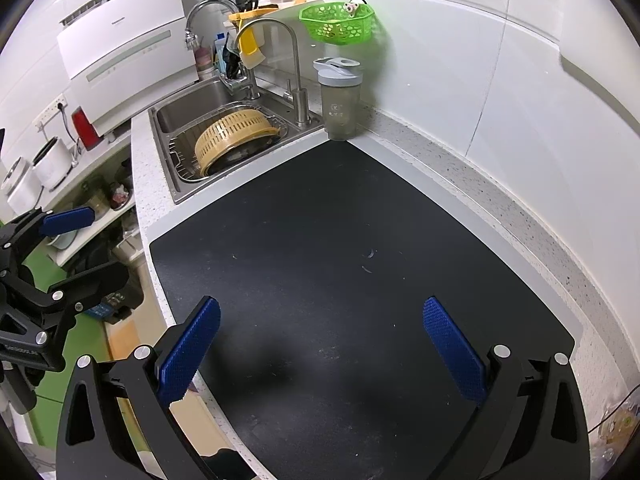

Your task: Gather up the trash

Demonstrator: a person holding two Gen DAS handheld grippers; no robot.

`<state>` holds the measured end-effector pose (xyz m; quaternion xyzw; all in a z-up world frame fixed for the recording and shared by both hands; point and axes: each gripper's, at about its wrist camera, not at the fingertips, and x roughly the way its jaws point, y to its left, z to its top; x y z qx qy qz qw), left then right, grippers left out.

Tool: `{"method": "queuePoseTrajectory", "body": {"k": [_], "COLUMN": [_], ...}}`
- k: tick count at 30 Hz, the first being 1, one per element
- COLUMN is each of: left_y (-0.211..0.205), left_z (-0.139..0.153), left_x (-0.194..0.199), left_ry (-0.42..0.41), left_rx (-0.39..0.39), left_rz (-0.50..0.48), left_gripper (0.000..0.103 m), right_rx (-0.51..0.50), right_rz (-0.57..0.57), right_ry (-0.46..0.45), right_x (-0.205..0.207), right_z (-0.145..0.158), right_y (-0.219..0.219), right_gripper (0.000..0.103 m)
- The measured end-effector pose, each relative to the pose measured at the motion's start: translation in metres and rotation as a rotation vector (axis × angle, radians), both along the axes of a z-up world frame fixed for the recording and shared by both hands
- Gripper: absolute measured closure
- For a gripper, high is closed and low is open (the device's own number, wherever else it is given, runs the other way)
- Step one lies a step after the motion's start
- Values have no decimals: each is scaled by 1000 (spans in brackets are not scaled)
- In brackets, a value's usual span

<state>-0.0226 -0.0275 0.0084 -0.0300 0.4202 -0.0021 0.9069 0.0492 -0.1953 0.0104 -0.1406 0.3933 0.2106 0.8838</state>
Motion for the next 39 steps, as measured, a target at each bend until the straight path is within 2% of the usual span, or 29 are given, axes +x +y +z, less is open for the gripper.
{"method": "queuePoseTrajectory", "body": {"k": [39], "left_y": [-2], "left_z": [2], "left_x": [-2], "left_ry": [-13], "left_rx": [12], "left_rz": [18], "left_gripper": [3], "right_rx": [-7], "right_rz": [19], "right_ry": [3], "right_x": [1], "right_z": [-3], "right_y": [7], "right_gripper": [6]}}
